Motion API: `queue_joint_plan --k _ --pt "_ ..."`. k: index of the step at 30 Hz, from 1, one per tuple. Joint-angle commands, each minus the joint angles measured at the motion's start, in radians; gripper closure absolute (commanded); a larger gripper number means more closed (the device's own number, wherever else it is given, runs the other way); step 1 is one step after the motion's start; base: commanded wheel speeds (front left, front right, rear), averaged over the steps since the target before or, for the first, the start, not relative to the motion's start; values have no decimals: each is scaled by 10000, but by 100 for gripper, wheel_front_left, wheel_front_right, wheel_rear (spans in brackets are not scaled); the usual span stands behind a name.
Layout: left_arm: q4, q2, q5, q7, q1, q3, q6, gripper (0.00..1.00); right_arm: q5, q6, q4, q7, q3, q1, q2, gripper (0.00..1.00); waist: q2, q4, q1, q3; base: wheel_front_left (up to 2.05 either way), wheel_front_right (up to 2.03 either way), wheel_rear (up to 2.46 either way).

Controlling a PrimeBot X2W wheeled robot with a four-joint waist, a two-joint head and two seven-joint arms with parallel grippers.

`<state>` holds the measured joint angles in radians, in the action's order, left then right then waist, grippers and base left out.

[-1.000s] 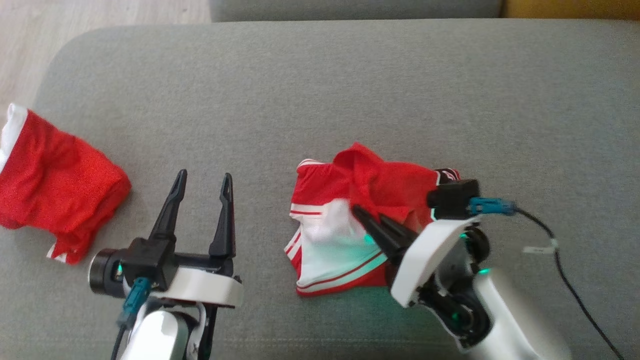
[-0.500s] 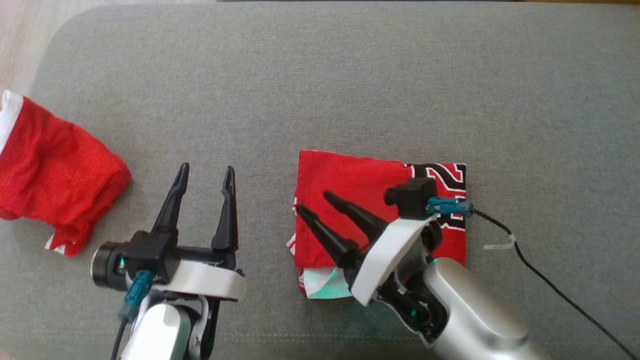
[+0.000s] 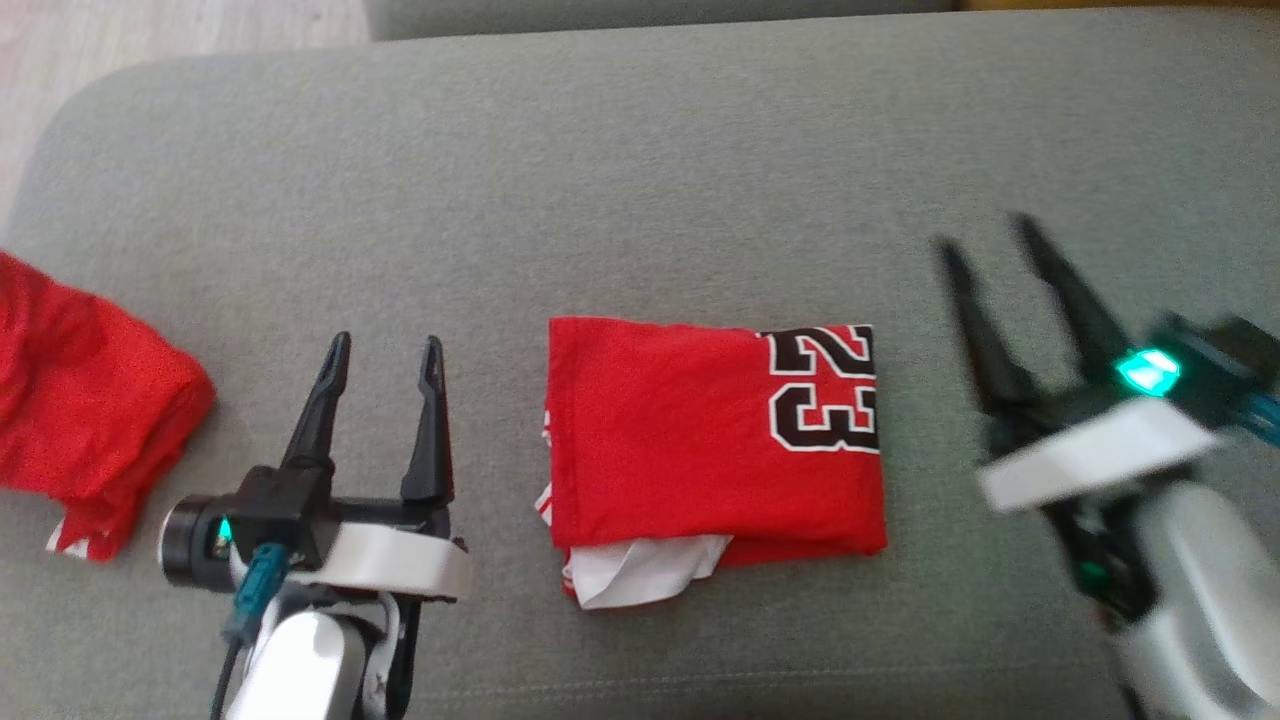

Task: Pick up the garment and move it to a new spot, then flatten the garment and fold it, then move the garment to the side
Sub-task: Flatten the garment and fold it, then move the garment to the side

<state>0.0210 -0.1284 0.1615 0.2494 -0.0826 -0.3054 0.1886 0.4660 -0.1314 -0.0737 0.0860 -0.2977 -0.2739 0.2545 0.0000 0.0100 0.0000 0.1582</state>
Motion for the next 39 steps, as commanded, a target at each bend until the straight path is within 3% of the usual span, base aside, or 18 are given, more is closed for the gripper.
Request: queue_joint_plan --k 1,2,4,9,22,39 --pt "-367 -203 67 107 -114 473 104 0 -271 7 522 -145 443 417 124 0 0 -154 0 -96 0 0 0" --pt "-349 -266 88 95 -49 532 142 0 -582 7 800 -357 1267 967 149 0 0 -261 0 -176 0 0 0" --pt "-329 -328 109 75 33 589 183 0 -828 7 1086 -569 1890 1475 96 0 0 -356 0 -273 0 0 0" --pt "-390 -440 194 29 405 720 315 0 -1207 7 1785 -992 2596 2420 -254 0 0 -554 0 -601 0 0 0" --pt "-572 -796 305 -167 1497 836 499 0 -1609 7 2574 -1628 2807 3824 -944 0 0 -511 0 -1530 0 0 0" --pt "-728 -1009 239 -425 1875 663 625 0 -1763 7 2870 -1968 2927 4321 -1188 0 0 -524 0 -1771 0 0 0"
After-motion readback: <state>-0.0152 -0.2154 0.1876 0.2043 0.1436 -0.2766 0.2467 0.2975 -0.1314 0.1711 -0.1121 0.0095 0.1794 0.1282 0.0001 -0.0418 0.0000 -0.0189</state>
